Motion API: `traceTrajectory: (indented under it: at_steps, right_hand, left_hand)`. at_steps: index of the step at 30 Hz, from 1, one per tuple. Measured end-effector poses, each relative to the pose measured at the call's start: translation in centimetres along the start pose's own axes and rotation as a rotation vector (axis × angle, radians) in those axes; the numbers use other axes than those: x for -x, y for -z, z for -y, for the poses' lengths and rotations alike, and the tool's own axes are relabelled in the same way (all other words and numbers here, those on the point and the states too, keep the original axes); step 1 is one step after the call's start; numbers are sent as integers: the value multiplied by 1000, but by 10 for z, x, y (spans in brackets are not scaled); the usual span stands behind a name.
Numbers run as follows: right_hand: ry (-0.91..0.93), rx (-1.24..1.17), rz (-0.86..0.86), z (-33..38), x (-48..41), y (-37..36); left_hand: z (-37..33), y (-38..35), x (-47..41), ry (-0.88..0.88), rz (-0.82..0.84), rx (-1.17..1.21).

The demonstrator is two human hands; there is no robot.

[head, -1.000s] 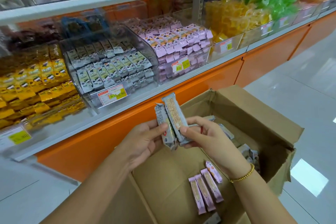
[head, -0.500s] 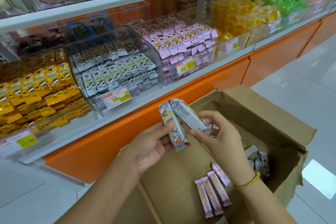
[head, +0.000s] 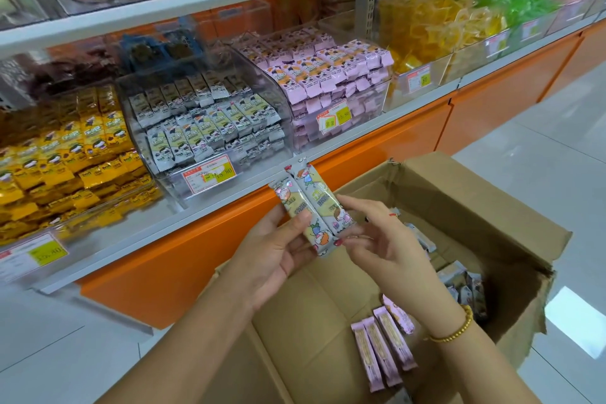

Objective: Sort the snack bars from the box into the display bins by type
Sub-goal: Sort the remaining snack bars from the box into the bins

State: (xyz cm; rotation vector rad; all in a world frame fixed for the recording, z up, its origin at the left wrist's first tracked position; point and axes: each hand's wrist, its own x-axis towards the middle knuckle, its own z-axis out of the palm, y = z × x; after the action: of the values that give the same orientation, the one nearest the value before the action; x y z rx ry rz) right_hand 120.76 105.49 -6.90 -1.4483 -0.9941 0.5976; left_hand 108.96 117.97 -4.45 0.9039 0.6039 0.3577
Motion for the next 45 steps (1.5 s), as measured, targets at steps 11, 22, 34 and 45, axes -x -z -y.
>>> traceTrajectory:
  at_steps: [11,22,34,45]
  right_hand:
    - [-67,-213,-213,2,-9,0]
    - [158,366,324,29,-34,-2]
    - [280,566,276,35,-69,-60]
    - [288,747,-249,23,-191,-87]
  left_hand:
    - [-17,13,18,94,-9,-548]
    - [-42,40,33,40,-95,-379]
    - [-74,59,27,-160,-319,-180]
    - [-83,72,-18,-421,-632,-1334]
